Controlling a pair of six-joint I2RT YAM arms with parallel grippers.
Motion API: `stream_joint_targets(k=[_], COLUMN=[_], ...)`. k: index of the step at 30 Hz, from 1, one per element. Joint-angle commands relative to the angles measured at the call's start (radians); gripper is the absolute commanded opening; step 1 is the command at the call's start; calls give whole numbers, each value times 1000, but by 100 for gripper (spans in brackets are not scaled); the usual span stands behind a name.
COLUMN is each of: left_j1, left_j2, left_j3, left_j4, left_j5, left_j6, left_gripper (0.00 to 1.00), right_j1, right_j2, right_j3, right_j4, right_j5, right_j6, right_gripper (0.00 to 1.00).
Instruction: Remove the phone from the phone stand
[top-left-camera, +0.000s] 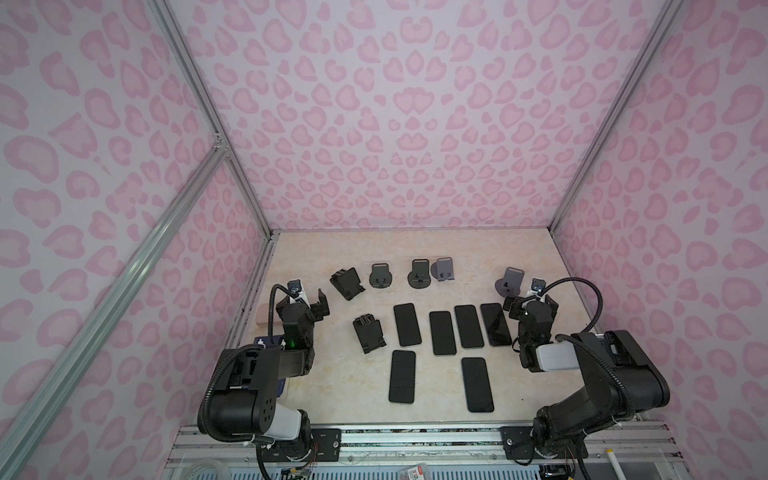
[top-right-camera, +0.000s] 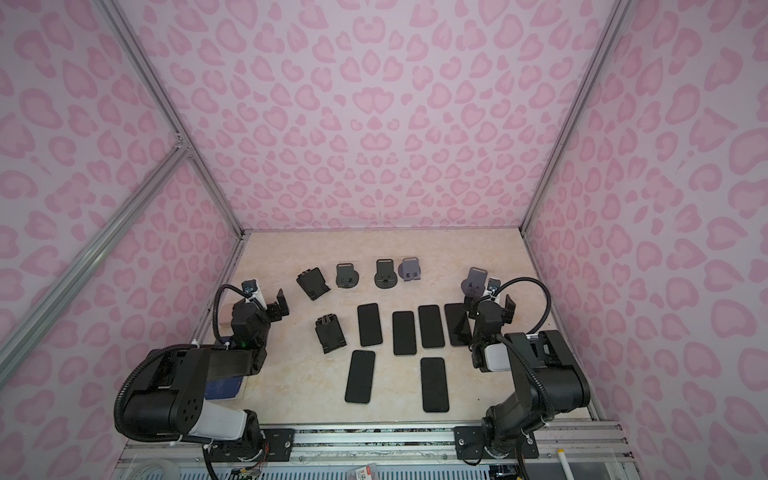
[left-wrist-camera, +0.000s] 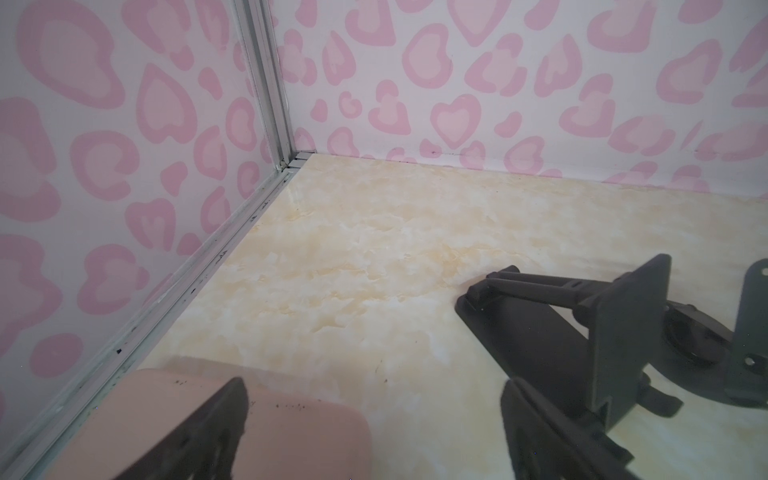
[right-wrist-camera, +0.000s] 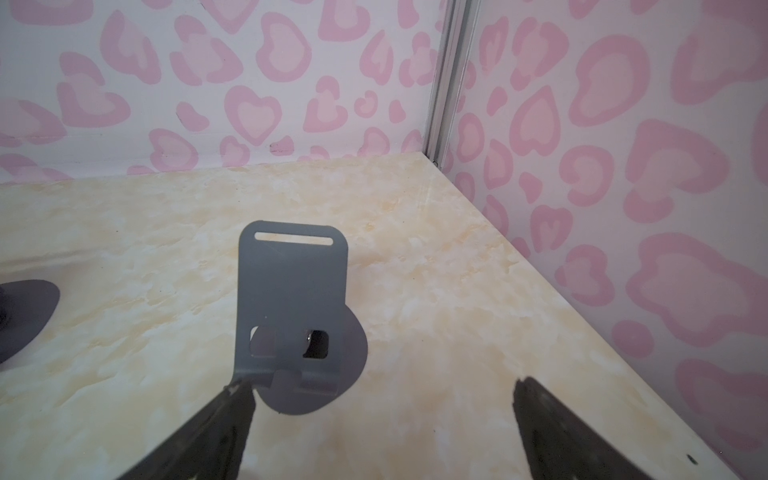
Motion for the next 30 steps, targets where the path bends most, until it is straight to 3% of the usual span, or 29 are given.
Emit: stream_joint_targets(k=[1, 30], left_j1=[0, 0], left_j2=[1, 3], left_j3=[7, 7], left_j4=[17, 16], left_j5=[3, 3], left_j6=[-2, -2], left_gripper=[98, 98], right_j1=[3, 3], right_j2=[2, 5], right_j3=[-1, -3], right_j4=[18, 24], right_j5=[17, 17], right_j6=[-3, -4], right_gripper=[100, 100])
